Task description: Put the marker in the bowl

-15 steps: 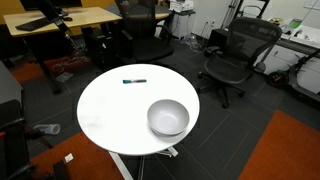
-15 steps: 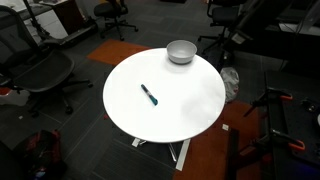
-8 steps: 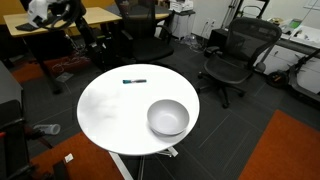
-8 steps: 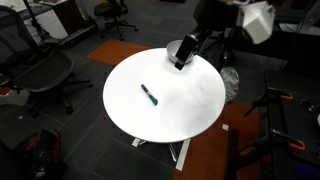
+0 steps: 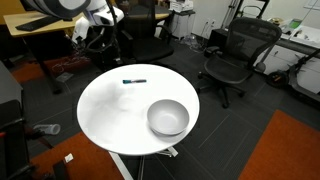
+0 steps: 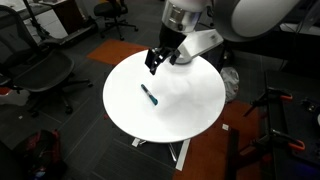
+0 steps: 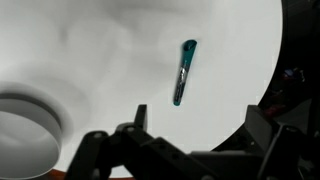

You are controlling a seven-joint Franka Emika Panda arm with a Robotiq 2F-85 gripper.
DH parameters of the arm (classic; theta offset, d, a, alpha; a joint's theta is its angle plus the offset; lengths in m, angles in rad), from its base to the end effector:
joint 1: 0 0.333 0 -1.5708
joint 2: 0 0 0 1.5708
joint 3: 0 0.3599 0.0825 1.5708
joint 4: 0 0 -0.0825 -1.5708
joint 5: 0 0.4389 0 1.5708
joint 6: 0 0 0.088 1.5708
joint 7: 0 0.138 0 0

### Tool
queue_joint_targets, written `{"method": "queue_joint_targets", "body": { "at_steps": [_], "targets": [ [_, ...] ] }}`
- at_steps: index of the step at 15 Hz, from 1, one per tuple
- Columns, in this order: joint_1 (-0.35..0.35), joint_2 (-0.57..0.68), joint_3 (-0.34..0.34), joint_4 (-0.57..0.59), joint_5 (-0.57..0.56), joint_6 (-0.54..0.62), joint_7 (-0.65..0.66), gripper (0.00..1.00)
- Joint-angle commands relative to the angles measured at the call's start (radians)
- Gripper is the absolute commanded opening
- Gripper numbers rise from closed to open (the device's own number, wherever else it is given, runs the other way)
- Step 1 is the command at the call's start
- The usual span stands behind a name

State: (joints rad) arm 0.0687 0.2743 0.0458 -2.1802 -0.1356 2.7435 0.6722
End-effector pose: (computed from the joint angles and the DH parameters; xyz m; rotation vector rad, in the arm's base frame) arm 0.6380 0.0769 0.2630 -2.9775 0.6719 -0.4451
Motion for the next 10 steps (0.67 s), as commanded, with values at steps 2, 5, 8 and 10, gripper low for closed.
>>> {"method": "queue_joint_targets", "body": {
  "at_steps": [2, 5, 8, 10],
  "targets": [
    [0.094, 0.166, -0.079, 0.182, 0.038, -0.033, 0.075, 1.00],
    [0.113, 0.243, -0.096, 0.256, 0.091, -0.052, 0.068, 1.00],
    [0.112, 0.309, -0.101, 0.320, 0.140, -0.090, 0.056, 1.00],
    [0.106, 0.343, -0.101, 0.356, 0.166, -0.121, 0.050, 1.00]
  ]
}}
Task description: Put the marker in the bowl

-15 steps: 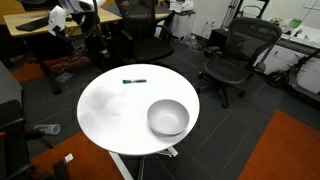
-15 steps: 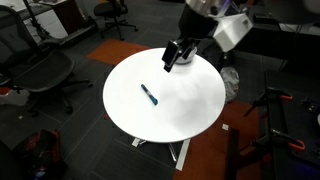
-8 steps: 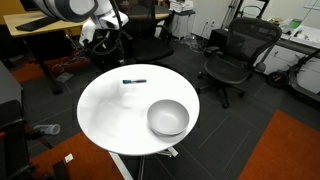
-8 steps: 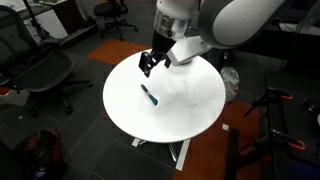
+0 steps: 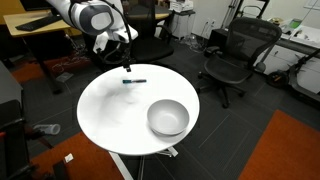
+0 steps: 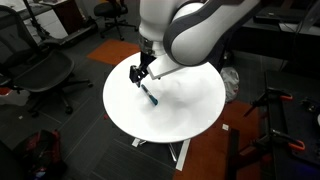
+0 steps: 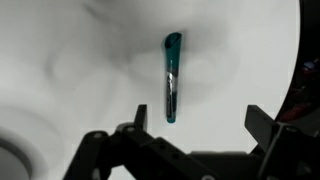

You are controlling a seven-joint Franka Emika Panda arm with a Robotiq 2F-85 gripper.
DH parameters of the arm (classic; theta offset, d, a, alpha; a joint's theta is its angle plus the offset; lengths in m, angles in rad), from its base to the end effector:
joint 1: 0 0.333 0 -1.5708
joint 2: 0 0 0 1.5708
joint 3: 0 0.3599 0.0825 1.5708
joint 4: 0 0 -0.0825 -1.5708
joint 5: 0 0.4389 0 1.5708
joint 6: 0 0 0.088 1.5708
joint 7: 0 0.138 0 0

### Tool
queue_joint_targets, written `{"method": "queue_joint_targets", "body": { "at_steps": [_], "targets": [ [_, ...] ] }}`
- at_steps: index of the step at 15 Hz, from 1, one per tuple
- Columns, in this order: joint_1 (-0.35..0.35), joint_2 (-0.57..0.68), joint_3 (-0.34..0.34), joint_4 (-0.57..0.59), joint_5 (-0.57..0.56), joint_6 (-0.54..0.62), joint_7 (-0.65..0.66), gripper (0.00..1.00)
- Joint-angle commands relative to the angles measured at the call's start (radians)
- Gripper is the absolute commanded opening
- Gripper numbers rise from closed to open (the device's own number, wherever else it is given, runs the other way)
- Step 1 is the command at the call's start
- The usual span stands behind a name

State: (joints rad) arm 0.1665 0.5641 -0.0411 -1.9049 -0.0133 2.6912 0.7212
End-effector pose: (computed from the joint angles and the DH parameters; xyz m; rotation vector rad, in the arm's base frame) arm 0.7106 0.0912 0.1862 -2.9326 0.8682 -0.3294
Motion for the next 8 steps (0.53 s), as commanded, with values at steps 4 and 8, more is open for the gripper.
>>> {"method": "queue_joint_targets", "body": {
  "at_steps": [4, 8],
  "targets": [
    [0.007, 0.112, -0.028, 0.145, 0.063, -0.128, 0.003, 1.00],
    [-0.007, 0.158, -0.028, 0.202, 0.074, -0.180, -0.009, 1.00]
  ]
}}
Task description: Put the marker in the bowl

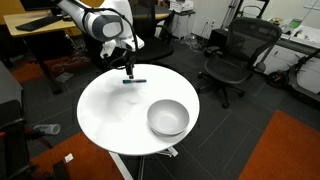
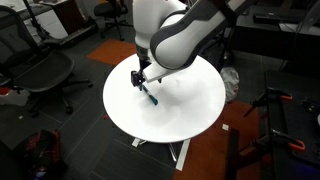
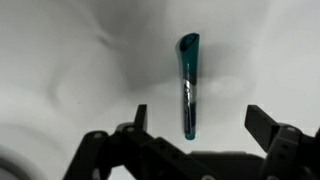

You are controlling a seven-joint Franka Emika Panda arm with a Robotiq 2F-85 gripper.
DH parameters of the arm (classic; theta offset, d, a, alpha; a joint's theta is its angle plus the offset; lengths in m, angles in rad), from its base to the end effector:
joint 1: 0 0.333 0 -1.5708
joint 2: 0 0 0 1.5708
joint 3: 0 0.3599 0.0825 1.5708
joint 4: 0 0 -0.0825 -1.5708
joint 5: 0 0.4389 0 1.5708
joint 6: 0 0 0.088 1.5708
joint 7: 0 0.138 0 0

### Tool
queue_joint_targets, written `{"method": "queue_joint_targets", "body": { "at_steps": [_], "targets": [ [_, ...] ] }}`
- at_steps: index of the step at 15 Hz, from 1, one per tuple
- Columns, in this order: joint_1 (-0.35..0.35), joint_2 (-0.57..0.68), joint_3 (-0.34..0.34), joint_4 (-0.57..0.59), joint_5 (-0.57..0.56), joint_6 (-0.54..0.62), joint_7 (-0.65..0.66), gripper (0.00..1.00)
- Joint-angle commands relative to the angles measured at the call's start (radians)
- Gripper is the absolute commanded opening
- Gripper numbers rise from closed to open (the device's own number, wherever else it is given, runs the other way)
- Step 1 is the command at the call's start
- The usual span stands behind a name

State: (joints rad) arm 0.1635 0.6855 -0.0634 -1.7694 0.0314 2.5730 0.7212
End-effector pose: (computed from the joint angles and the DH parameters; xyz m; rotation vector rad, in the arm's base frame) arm 0.7336 0.0768 0.1465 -2.9546 0.9625 -0.1836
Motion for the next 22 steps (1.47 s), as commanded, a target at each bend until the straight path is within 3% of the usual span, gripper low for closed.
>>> {"method": "queue_joint_targets", "body": {
  "at_steps": [1, 18, 19, 21, 22],
  "targets": [
    [-0.007, 0.047, -0.006, 0.078, 0.030, -0.072, -0.010, 1.00],
    [-0.036, 0.178, 0.004, 0.234, 0.044, -0.185, -0.042, 1.00],
    [-0.032, 0.184, 0.000, 0.241, 0.041, -0.191, -0.037, 0.76],
    [-0.032, 0.193, 0.000, 0.253, 0.040, -0.200, -0.038, 0.68],
    [-0.032, 0.197, 0.000, 0.258, 0.040, -0.204, -0.038, 0.58]
  ]
}}
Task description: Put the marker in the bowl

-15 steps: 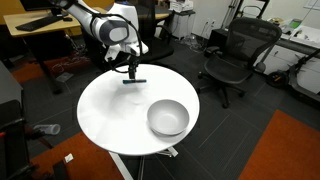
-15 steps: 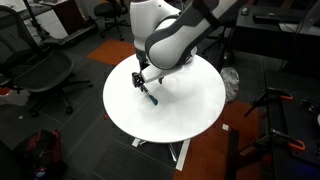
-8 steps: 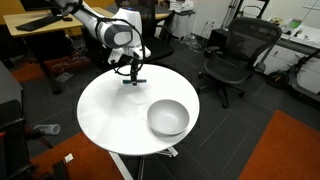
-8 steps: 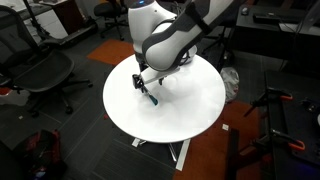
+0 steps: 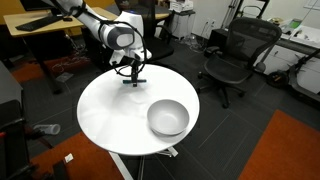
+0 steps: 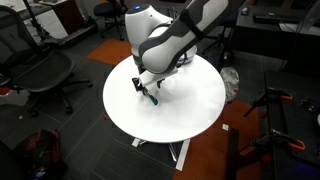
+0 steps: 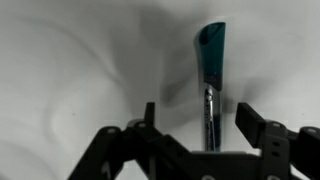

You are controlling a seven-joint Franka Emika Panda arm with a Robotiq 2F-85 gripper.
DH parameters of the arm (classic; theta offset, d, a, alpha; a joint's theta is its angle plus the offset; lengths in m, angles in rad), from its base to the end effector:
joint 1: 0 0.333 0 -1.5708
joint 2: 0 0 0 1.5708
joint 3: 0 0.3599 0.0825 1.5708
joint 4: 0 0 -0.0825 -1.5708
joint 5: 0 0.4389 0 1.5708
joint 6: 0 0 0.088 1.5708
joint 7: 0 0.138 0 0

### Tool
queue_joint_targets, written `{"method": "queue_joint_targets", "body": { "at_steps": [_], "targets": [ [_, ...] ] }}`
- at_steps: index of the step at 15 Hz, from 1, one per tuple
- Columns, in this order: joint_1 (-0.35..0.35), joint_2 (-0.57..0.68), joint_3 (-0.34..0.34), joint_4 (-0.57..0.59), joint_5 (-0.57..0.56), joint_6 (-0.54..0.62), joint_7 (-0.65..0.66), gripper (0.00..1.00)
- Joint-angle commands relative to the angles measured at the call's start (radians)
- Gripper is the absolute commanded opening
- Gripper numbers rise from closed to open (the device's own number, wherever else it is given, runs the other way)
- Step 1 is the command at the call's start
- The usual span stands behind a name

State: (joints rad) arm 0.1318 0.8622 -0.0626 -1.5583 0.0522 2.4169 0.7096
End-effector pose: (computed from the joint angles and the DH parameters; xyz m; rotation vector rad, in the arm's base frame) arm 0.7642 0.0596 0.0920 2.9613 -1.0106 0.0054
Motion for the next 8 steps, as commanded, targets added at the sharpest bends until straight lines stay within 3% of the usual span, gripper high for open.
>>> {"method": "queue_joint_targets", "body": {
  "at_steps": [1, 7, 8],
  "targets": [
    [-0.001, 0.023, 0.000, 0.051, 0.019, -0.052, -0.027, 0.51],
    [0.000, 0.039, 0.001, 0.069, 0.020, -0.057, -0.028, 0.05],
    [0.001, 0.040, 0.002, 0.070, 0.019, -0.057, -0.029, 0.01]
  ]
}}
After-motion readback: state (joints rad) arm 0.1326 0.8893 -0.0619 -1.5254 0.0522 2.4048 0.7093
